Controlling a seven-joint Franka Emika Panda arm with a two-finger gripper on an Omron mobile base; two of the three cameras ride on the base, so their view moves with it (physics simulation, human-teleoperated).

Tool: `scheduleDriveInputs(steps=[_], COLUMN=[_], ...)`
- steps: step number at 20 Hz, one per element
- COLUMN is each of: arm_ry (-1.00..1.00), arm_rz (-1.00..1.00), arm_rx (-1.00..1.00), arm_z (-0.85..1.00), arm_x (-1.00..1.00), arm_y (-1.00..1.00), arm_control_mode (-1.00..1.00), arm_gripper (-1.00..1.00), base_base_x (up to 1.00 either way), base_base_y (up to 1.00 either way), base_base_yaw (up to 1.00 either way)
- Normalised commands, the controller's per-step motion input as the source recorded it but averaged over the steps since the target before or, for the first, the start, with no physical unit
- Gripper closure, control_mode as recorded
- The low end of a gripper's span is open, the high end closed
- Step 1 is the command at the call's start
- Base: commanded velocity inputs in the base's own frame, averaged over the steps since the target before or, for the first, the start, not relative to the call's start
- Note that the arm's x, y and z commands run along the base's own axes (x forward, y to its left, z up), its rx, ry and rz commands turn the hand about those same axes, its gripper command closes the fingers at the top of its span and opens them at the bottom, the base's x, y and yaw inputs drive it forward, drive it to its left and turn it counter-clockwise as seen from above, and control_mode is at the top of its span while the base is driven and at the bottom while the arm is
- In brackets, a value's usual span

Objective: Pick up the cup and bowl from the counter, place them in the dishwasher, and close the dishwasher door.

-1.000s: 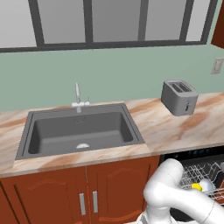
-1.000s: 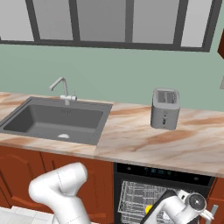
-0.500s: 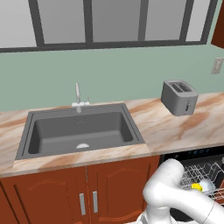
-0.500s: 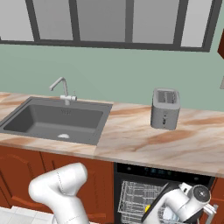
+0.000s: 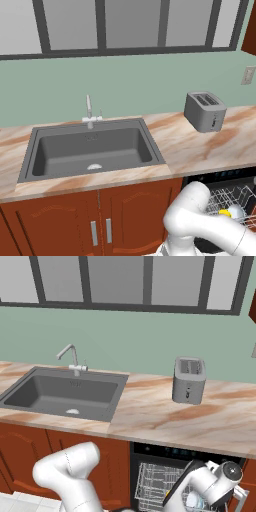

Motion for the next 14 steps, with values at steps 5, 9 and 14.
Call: scheduleDriveInputs(steps=[5, 9, 14], arm_ry=[0.04, 0.03, 0.01], arm_rz=[0.00, 0.00, 0.00], arm_rx=[0.06, 0.07, 0.06], arm_z=[0.10, 0.11, 0.13], arm_x=[0.00, 0.00, 0.00], arm_y=[0.00, 0.00, 0.00], arm_control_mode=[-1.00, -1.00, -1.00], arm_gripper=[-1.00, -1.00, -1.00], base_base_x=[0.00, 0.00, 0.00], base_base_y=[0.00, 0.00, 0.00], base_base_yaw=[0.00, 0.00, 0.00])
